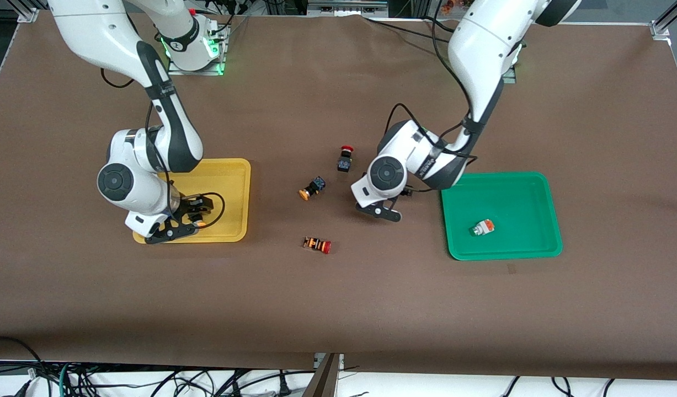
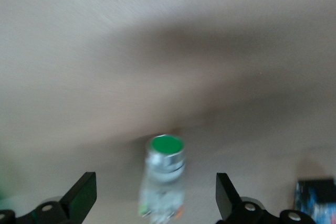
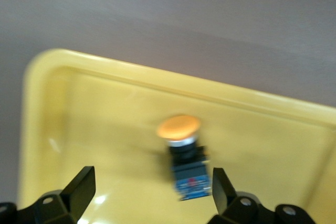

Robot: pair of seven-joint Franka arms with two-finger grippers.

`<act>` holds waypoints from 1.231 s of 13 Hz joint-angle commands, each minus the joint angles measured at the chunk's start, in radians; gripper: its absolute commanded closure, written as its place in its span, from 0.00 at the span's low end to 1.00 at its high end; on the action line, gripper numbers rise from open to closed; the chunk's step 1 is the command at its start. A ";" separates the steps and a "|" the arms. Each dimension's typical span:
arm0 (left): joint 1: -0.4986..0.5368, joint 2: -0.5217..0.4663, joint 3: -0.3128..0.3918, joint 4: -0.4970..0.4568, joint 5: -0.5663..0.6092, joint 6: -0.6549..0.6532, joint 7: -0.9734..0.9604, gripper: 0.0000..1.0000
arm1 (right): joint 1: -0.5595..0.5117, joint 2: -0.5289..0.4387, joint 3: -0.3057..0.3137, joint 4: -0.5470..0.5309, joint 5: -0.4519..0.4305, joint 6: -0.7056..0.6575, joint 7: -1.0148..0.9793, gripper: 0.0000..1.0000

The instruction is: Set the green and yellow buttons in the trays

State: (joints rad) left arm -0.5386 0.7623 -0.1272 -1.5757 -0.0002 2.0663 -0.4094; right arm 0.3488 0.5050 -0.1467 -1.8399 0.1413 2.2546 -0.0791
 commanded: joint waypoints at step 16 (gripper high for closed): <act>0.288 -0.104 0.072 0.010 0.103 -0.187 0.739 1.00 | 0.199 0.150 0.260 0.039 0.008 0.217 1.180 0.07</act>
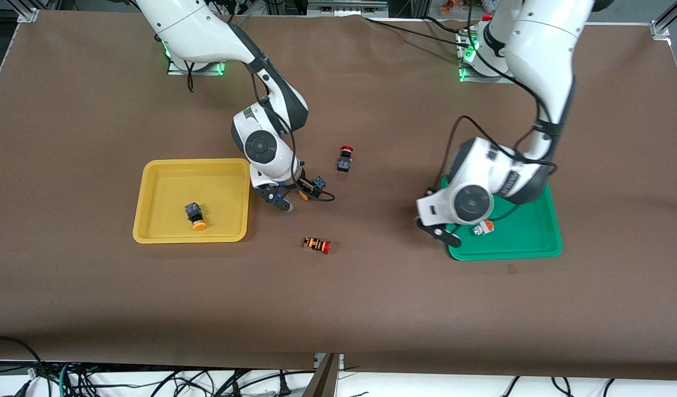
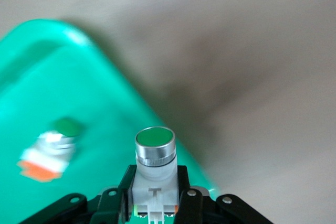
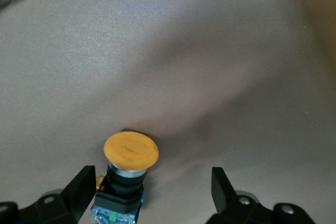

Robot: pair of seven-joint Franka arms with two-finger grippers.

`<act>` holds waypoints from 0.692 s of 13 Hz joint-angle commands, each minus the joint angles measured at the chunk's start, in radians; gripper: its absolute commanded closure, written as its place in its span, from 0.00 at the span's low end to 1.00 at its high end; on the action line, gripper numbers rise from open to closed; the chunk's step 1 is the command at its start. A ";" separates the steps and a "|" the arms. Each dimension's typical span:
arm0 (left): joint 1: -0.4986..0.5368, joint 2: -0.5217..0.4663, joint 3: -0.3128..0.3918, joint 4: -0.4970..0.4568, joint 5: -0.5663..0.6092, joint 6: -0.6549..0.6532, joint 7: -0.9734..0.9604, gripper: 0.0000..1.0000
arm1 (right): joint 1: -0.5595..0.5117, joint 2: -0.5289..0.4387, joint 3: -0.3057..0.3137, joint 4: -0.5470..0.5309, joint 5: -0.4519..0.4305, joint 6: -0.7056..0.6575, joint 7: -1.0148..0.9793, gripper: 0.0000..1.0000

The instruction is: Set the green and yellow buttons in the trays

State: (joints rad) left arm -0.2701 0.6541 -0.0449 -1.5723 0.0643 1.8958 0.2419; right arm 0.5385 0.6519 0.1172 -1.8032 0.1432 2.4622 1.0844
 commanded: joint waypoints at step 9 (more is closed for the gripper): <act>0.035 0.013 -0.007 0.006 0.088 -0.015 0.103 1.00 | 0.009 0.045 -0.004 0.025 -0.011 0.074 0.011 0.17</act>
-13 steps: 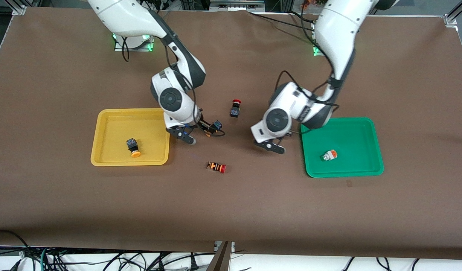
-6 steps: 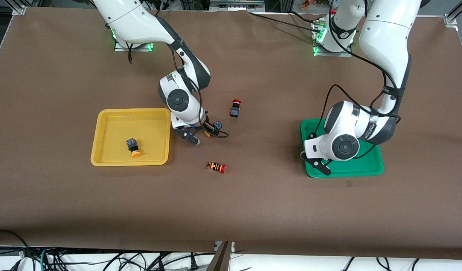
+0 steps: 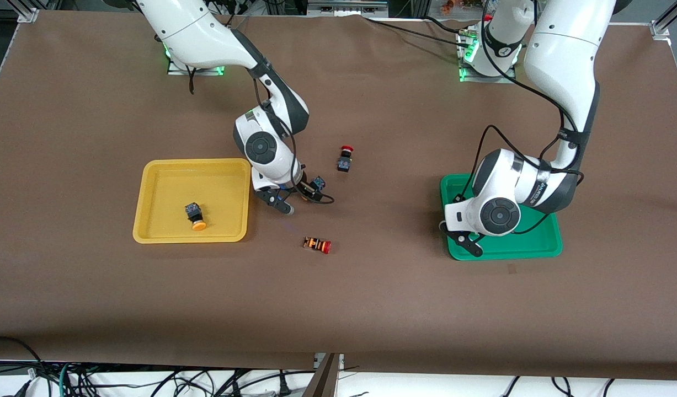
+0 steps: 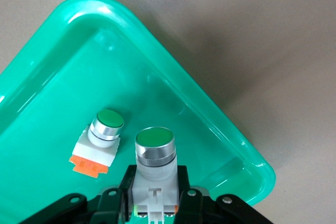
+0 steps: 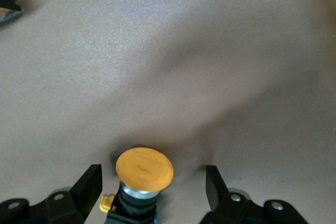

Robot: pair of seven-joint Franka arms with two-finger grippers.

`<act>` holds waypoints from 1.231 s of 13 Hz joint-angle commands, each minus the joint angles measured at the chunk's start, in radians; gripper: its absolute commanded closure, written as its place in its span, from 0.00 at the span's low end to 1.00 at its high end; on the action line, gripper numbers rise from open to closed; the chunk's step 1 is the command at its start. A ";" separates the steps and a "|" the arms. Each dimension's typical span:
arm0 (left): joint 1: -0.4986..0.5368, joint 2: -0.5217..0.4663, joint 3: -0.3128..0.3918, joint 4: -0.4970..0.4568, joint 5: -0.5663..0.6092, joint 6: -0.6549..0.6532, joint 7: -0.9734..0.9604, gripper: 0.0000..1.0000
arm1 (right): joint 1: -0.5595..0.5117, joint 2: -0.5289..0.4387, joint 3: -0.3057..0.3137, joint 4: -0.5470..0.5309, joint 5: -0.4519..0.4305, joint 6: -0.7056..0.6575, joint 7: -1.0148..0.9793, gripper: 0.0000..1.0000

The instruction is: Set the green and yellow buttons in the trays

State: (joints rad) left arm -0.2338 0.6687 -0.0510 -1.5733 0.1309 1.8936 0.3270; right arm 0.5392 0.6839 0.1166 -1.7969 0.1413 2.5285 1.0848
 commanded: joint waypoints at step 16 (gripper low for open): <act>-0.005 -0.001 -0.003 0.009 0.021 -0.013 0.018 1.00 | -0.010 -0.127 -0.368 0.079 -0.006 -0.453 -0.937 0.80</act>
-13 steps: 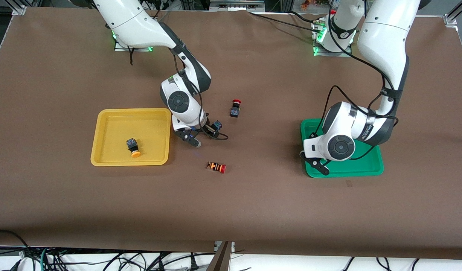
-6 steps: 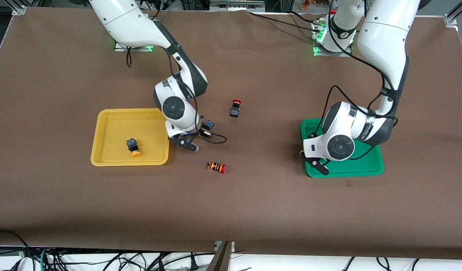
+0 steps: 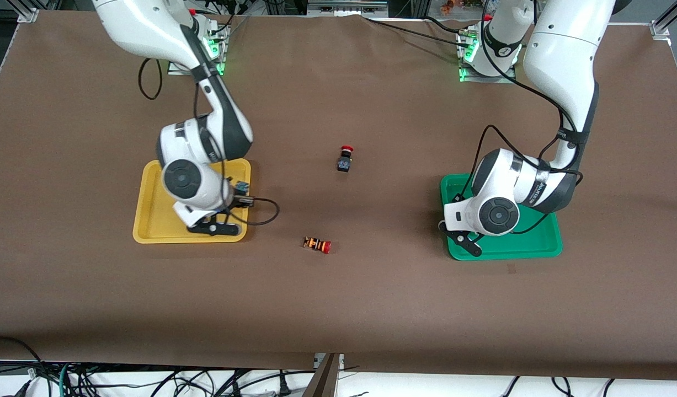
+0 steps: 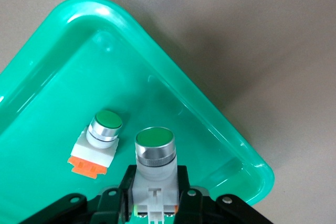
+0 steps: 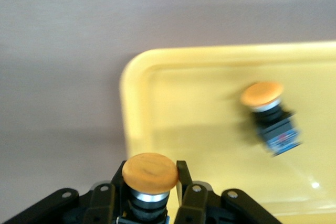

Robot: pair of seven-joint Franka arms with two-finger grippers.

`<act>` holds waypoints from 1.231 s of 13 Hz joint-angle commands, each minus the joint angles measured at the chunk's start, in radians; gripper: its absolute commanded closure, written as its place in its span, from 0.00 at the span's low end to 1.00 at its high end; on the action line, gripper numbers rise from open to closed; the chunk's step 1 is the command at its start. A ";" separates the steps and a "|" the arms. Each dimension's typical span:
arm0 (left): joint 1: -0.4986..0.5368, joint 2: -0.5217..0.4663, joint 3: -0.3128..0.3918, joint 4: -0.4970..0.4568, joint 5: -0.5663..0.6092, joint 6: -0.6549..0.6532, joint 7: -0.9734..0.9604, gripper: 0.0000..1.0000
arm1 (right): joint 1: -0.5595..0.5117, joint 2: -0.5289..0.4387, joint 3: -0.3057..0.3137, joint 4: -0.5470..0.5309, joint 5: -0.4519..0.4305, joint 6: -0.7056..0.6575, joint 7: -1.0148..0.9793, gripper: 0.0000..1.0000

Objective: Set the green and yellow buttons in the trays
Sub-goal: 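Place the yellow button in the yellow tray with the right gripper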

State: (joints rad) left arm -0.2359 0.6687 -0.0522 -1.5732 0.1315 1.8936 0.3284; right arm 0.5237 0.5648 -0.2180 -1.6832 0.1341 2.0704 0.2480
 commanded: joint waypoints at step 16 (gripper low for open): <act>0.104 -0.067 -0.012 0.019 0.023 -0.097 0.060 0.00 | -0.001 -0.081 -0.086 0.086 0.015 -0.112 -0.150 0.01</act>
State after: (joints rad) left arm -0.1295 0.6876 -0.0508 -1.5869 0.1536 1.8584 0.3759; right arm 0.5176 0.5212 -0.3052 -1.6687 0.1379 2.0730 0.1051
